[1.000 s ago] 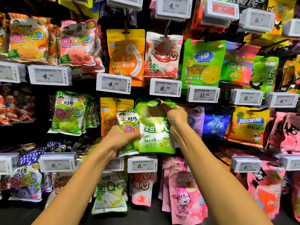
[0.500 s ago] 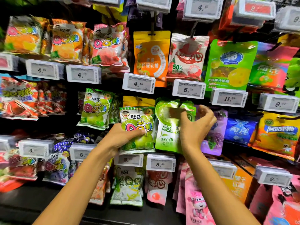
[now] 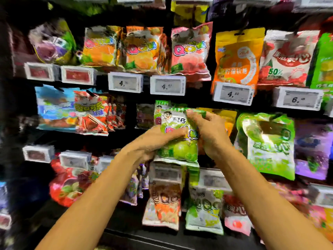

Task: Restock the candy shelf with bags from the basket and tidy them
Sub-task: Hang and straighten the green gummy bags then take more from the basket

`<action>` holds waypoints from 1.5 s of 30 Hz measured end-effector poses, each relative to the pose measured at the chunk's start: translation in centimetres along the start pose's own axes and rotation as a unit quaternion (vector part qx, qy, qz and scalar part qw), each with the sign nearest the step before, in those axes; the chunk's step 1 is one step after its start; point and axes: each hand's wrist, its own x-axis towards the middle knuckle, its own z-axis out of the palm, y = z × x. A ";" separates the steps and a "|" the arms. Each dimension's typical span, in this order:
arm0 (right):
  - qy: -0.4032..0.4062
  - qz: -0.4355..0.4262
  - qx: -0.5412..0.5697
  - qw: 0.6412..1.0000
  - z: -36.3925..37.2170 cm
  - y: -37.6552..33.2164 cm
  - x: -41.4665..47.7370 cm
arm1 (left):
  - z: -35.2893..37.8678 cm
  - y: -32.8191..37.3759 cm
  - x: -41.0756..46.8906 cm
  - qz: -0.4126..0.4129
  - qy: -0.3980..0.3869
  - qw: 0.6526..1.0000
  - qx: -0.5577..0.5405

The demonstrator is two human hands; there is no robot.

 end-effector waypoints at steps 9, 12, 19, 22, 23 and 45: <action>0.125 0.033 0.070 0.989 6.2 0.8 3.1 | -3.7 2.2 3.1 0.046 0.168 0.983 -0.055; 0.136 0.036 0.078 0.987 6.4 0.8 3.5 | -3.8 2.4 3.8 0.035 0.171 0.981 -0.089; 0.114 0.092 0.077 0.986 6.8 0.5 4.1 | -4.6 2.0 4.9 0.001 0.184 0.977 -0.106; 0.129 0.111 0.079 0.982 6.8 1.2 4.2 | -4.7 1.1 5.5 -0.014 0.184 0.980 -0.068; 0.132 0.107 0.071 0.983 6.9 1.4 4.1 | -4.8 0.7 5.6 -0.015 0.189 0.980 -0.054; 0.234 -0.096 -0.151 0.956 4.1 3.7 0.9 | -5.0 -2.2 1.9 0.141 0.297 0.919 0.216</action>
